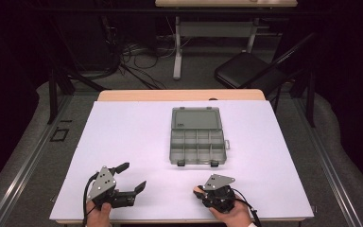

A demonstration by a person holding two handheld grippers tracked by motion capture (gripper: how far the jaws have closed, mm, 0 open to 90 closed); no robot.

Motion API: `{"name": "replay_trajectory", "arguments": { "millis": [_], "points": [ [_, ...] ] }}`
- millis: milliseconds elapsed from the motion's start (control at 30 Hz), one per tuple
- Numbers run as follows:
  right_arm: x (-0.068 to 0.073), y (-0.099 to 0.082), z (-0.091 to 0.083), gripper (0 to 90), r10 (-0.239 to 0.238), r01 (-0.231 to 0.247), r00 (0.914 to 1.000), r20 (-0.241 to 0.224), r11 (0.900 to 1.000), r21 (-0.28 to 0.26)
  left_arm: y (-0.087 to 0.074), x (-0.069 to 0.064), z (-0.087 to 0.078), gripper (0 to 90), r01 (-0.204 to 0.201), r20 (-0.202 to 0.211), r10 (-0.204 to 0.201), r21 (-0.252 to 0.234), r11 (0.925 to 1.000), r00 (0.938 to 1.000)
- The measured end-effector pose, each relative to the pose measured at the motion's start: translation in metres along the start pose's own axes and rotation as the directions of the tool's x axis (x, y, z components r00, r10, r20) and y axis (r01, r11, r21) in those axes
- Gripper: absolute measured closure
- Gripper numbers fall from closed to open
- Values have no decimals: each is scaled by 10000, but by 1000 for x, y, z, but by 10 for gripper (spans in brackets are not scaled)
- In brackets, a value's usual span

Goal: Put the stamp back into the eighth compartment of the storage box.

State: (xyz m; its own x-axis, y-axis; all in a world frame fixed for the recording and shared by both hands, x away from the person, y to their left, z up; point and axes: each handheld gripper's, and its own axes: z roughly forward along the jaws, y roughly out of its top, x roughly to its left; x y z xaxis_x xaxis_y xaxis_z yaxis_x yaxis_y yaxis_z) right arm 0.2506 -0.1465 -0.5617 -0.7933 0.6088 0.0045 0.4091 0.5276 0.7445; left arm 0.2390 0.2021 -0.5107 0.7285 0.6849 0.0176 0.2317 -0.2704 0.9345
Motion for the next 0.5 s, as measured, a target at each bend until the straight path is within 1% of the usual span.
{"name": "replay_trajectory", "arguments": {
  "millis": [500],
  "points": [
    [-1,0,0,757,-1,1,10000,-83,10000,32,0,0,0,161,-17,6,17,-7,10000,10000]
  ]
}}
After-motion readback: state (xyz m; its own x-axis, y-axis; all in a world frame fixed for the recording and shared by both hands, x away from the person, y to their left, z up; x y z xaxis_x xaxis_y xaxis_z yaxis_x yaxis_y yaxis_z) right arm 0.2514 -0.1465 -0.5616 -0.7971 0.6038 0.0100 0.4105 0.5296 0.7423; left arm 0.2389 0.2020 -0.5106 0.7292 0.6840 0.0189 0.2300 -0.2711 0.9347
